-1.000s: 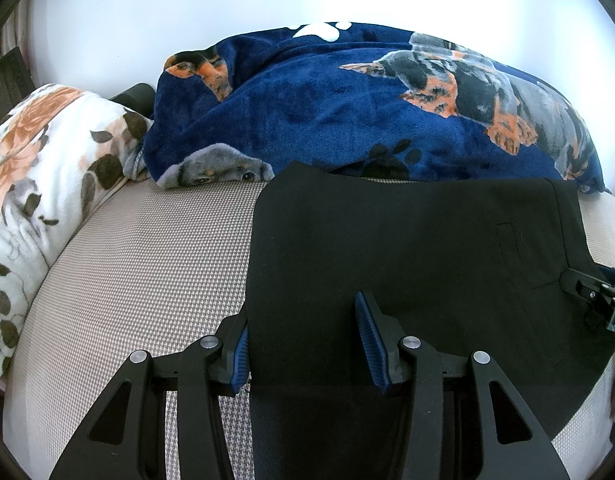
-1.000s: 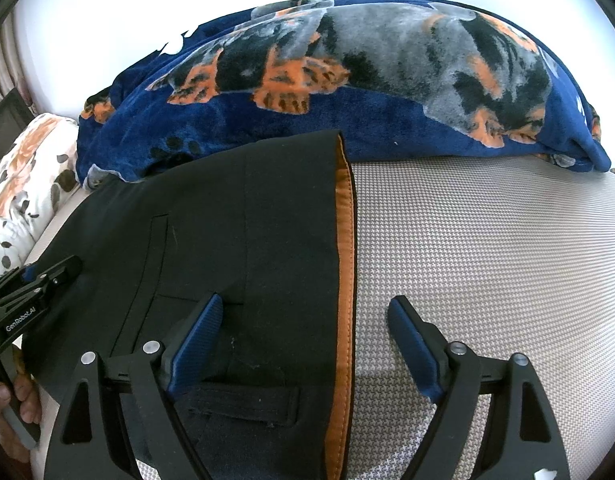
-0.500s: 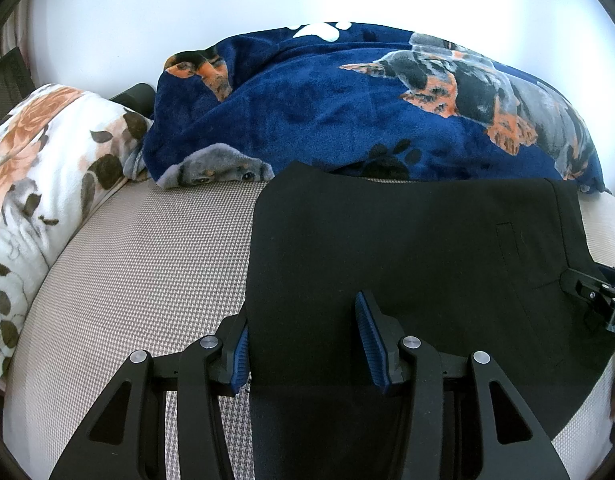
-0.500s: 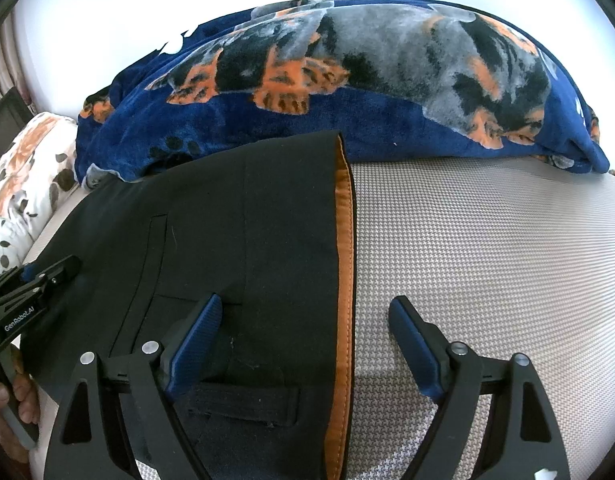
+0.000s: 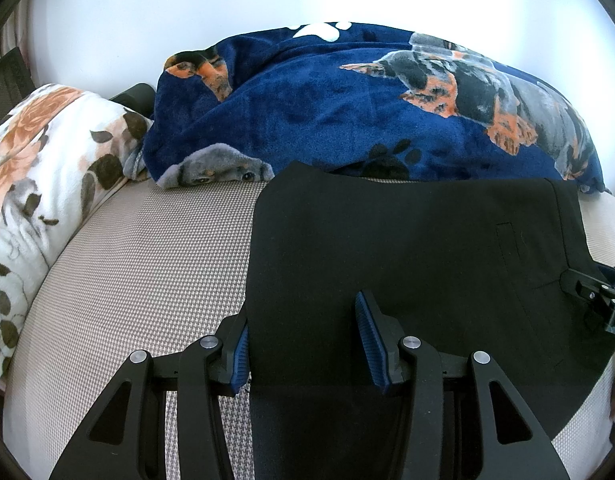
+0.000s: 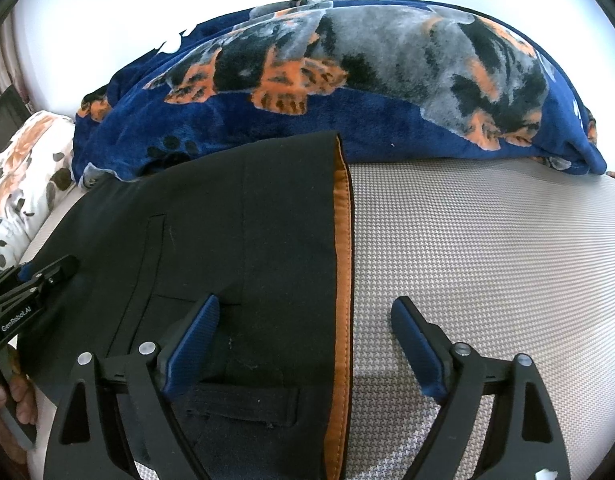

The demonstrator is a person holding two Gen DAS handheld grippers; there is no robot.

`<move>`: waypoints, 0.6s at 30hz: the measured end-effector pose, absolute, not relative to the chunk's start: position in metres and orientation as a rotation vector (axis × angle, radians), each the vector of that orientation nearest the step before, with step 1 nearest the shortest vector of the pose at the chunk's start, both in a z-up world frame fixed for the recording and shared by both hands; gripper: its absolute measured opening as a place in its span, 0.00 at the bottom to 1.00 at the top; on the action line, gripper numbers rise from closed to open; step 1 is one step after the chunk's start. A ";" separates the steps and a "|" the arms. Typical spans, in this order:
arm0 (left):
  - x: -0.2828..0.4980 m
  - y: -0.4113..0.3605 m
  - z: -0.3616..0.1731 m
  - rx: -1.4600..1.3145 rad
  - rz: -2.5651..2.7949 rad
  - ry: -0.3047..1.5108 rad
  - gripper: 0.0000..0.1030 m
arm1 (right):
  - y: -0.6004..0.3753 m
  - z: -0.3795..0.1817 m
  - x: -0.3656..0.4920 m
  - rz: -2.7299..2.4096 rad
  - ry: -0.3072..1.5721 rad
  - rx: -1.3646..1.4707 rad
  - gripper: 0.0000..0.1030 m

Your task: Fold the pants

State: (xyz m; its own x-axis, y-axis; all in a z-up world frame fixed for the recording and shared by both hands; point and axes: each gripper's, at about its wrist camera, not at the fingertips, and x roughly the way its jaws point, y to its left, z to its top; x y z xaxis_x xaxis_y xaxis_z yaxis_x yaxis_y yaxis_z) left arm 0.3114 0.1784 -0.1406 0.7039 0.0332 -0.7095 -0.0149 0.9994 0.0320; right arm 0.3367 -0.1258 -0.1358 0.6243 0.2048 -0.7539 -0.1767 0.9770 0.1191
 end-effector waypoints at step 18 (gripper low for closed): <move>0.311 0.179 -0.141 0.025 0.028 0.789 0.47 | -0.126 -0.135 0.336 0.209 0.866 0.026 0.83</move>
State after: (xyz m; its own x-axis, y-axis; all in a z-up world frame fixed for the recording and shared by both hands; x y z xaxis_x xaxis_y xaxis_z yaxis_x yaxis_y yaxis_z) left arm 0.3115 0.1786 -0.1407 0.7039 0.0340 -0.7095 -0.0155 0.9994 0.0324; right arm 0.3357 -0.1260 -0.1353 0.6289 0.1929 -0.7532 -0.1715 0.9793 0.1076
